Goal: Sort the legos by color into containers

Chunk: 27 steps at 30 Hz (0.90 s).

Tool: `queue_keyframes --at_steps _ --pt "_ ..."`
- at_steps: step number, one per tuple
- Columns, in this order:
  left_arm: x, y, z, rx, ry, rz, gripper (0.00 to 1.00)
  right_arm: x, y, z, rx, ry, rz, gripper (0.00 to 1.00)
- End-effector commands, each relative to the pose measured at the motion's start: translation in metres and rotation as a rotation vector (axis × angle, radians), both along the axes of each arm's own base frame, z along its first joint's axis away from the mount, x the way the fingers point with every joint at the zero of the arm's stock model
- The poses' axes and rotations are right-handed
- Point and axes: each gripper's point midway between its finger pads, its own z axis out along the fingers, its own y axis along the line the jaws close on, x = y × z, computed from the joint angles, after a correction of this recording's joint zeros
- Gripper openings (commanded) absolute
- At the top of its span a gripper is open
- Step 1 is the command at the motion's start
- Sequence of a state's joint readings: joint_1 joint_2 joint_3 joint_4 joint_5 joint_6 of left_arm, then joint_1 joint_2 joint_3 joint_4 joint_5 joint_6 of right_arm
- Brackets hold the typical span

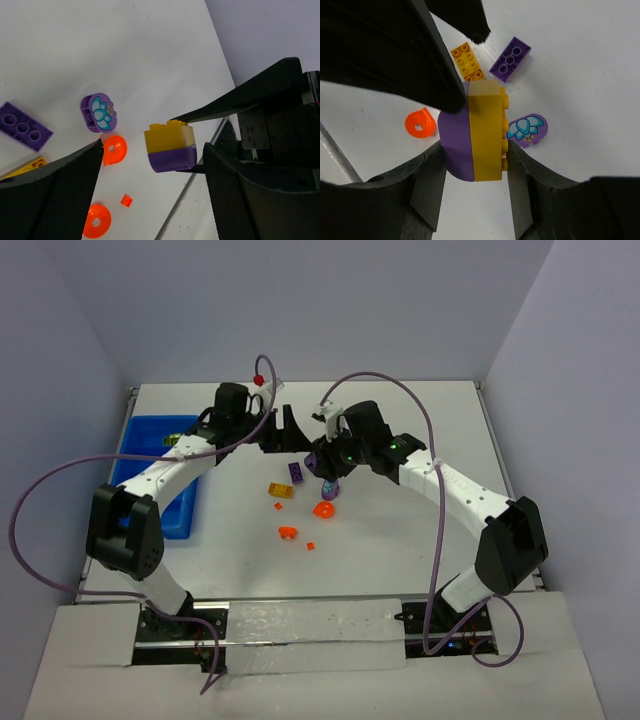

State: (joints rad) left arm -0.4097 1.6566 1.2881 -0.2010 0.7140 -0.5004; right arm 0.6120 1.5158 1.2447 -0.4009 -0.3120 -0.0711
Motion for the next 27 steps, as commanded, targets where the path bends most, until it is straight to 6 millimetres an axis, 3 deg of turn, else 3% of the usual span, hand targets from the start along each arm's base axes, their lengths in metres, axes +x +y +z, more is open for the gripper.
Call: queue_keyframes --at_steps 1,12,21,22,23,24,25,27 --pt "-0.008 -0.019 0.013 -0.061 0.039 -0.073 0.86 0.015 0.01 0.034 0.053 -0.099 -0.03 0.0" --pt "-0.033 -0.026 0.001 -0.117 0.107 -0.178 0.7 0.017 0.007 0.028 0.032 -0.111 -0.034 0.0" --pt "-0.038 -0.029 0.0 -0.154 0.146 -0.207 0.39 0.015 0.006 0.028 0.028 -0.119 -0.025 0.0" --pt "-0.037 -0.029 -0.001 -0.152 0.144 -0.209 0.32 0.013 0.007 0.028 0.028 -0.113 -0.016 0.03" --pt "-0.037 -0.029 -0.001 -0.15 0.142 -0.211 0.25 0.011 0.007 0.027 0.028 -0.105 -0.007 0.1" --pt "-0.036 -0.029 -0.003 -0.141 0.137 -0.209 0.17 0.009 0.008 0.027 0.028 -0.102 0.005 0.25" --pt "-0.034 -0.027 -0.005 -0.123 0.12 -0.201 0.05 0.006 0.008 0.027 0.026 -0.1 0.018 0.45" --pt "-0.033 -0.023 -0.01 -0.093 0.109 -0.198 0.0 0.0 0.008 0.027 0.028 -0.089 0.046 0.89"
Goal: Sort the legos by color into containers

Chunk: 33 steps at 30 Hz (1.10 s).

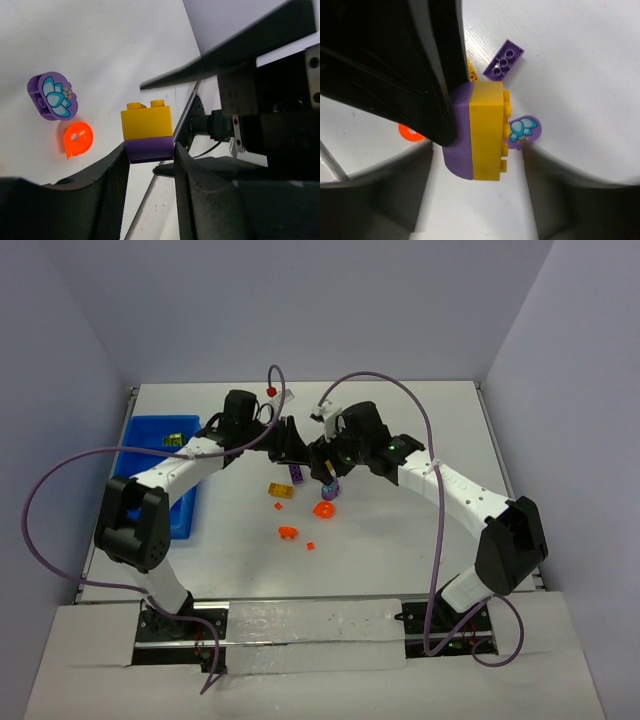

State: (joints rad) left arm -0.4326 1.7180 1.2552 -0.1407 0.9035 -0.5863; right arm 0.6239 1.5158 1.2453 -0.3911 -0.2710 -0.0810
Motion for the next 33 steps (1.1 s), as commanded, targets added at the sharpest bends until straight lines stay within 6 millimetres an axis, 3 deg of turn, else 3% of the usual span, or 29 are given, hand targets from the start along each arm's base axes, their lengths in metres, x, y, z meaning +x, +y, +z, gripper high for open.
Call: queue_keyframes --at_steps 1,5,8,11,15,28,30,33 --pt "-0.002 0.003 0.001 0.018 -0.056 -0.049 0.0 -0.009 0.01 0.027 0.051 -0.05 0.096 1.0" --pt "-0.018 0.019 0.013 -0.02 -0.224 -0.176 0.0 -0.033 0.007 0.033 0.121 0.029 0.225 1.0" --pt "-0.035 0.025 0.011 -0.03 -0.327 -0.304 0.0 -0.038 -0.003 0.045 0.214 0.082 0.294 1.0" --pt "-0.067 0.031 0.015 -0.105 -0.34 -0.435 0.0 -0.061 -0.001 0.055 0.32 0.169 0.438 1.0" --pt "-0.084 0.033 0.022 -0.208 -0.384 -0.531 0.0 -0.086 0.005 0.061 0.417 0.273 0.588 0.97" --pt "-0.089 0.03 0.03 -0.208 -0.367 -0.546 0.0 -0.083 0.026 0.046 0.433 0.351 0.542 0.92" --pt "-0.09 0.027 0.028 -0.202 -0.383 -0.542 0.0 -0.08 0.028 0.044 0.441 0.357 0.535 0.89" --pt "-0.092 0.025 0.031 -0.19 -0.399 -0.533 0.0 -0.077 0.031 0.047 0.452 0.362 0.531 0.77"
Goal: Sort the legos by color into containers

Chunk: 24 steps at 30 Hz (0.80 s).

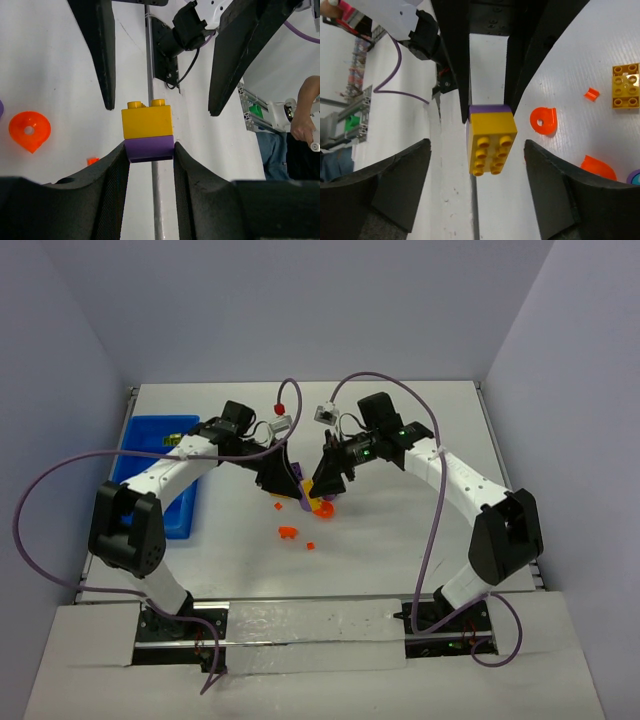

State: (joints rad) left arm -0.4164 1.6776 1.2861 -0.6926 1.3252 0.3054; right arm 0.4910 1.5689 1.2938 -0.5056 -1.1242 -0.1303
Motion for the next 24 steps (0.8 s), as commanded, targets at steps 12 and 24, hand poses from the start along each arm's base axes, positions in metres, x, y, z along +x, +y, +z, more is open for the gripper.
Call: queue_keyframes --at_steps 12,24 --pt "-0.003 -0.007 0.023 -0.044 -0.102 0.002 0.0 0.004 0.008 -0.003 0.016 -0.004 0.008 0.22" --pt "0.048 0.058 0.008 0.056 -0.143 0.258 0.0 0.012 -0.035 -0.009 -0.011 -0.017 -0.046 0.0"
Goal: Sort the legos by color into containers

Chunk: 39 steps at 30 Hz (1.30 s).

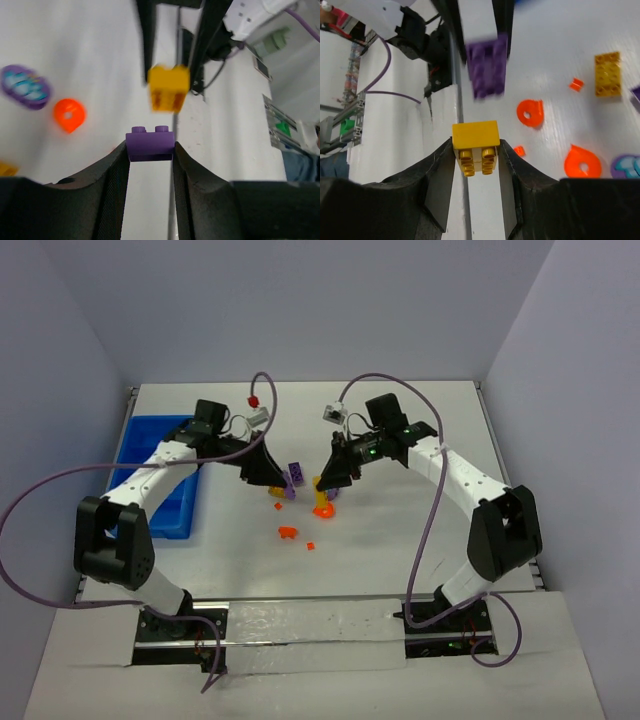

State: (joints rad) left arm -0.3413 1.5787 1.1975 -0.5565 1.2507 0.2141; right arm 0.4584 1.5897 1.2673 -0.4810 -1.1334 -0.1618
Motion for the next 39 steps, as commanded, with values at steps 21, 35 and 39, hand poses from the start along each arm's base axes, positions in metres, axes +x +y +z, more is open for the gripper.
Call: queue_keyframes --at_steps 21,35,39 --pt "0.168 0.324 0.008 0.666 -0.325 1.4 0.0 0.096 -0.13 -0.065 -0.492 -0.172 -0.655 0.0" --pt "0.205 0.356 -0.044 0.776 -0.199 1.468 0.0 0.094 -0.148 -0.112 -0.635 -0.082 -0.716 0.0" --pt "0.207 0.357 -0.063 0.796 -0.164 1.456 0.08 0.093 -0.147 -0.116 -0.633 -0.067 -0.711 0.0"
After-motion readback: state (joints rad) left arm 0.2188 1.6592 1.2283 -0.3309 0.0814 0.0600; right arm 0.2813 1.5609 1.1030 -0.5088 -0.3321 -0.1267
